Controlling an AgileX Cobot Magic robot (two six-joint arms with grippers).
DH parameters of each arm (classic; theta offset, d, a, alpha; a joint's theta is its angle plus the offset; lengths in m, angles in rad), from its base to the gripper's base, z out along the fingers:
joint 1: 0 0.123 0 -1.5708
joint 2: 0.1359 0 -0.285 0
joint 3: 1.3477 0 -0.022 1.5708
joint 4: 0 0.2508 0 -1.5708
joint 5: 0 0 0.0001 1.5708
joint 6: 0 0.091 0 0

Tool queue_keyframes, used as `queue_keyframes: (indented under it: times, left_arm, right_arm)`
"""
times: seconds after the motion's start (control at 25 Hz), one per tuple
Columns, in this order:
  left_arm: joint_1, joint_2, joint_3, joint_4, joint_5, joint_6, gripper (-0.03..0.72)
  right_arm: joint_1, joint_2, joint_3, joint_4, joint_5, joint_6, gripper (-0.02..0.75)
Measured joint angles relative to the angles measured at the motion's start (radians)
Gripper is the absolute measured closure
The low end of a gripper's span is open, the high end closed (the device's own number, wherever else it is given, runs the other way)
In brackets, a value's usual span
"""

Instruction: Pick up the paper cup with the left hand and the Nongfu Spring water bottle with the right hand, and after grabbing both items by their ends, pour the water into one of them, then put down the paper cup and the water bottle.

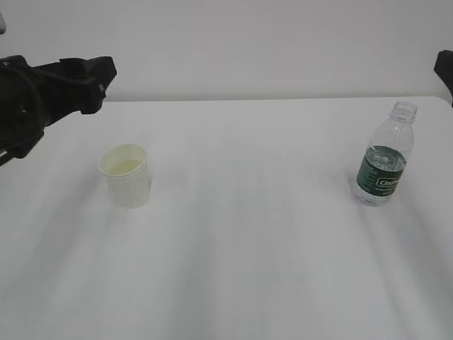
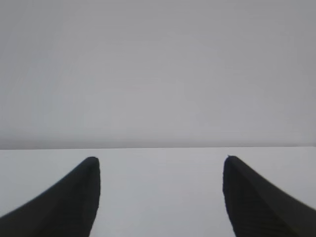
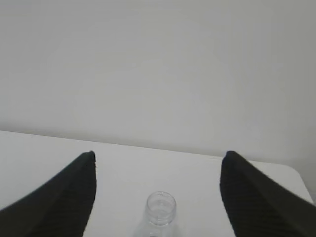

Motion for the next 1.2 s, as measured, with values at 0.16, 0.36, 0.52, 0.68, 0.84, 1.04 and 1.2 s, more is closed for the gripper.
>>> queue_keyframes:
  times: [0.16, 0.36, 0.52, 0.68, 0.84, 1.04, 1.2]
  left_arm:
    - [0.000, -0.077, 0.000, -0.010, 0.095, 0.061, 0.132]
    - [0.000, -0.183, 0.000, -0.053, 0.177, 0.095, 0.132]
    - [0.000, -0.274, 0.000, -0.064, 0.259, 0.103, 0.135]
    - [0.000, -0.361, 0.000, -0.066, 0.303, 0.106, 0.142]
    - [0.000, -0.441, 0.000, -0.066, 0.337, 0.131, 0.144]
    - [0.000, -0.532, 0.000, -0.066, 0.422, 0.159, 0.148]
    - [0.000, -0.603, 0.000, -0.030, 0.510, 0.160, 0.150]
  right_arm:
    - [0.000, -0.072, 0.000, 0.000, 0.099, 0.000, 0.147]
    - [0.000, -0.166, 0.000, 0.000, 0.166, 0.000, 0.147]
    - [0.000, -0.249, 0.000, 0.000, 0.200, 0.000, 0.147]
    - [0.000, -0.337, 0.000, 0.000, 0.264, 0.000, 0.147]
    - [0.000, -0.411, 0.000, 0.000, 0.339, 0.000, 0.147]
    - [0.000, -0.493, -0.002, 0.000, 0.429, 0.000, 0.147]
    - [0.000, -0.562, -0.010, 0.000, 0.502, 0.000, 0.148]
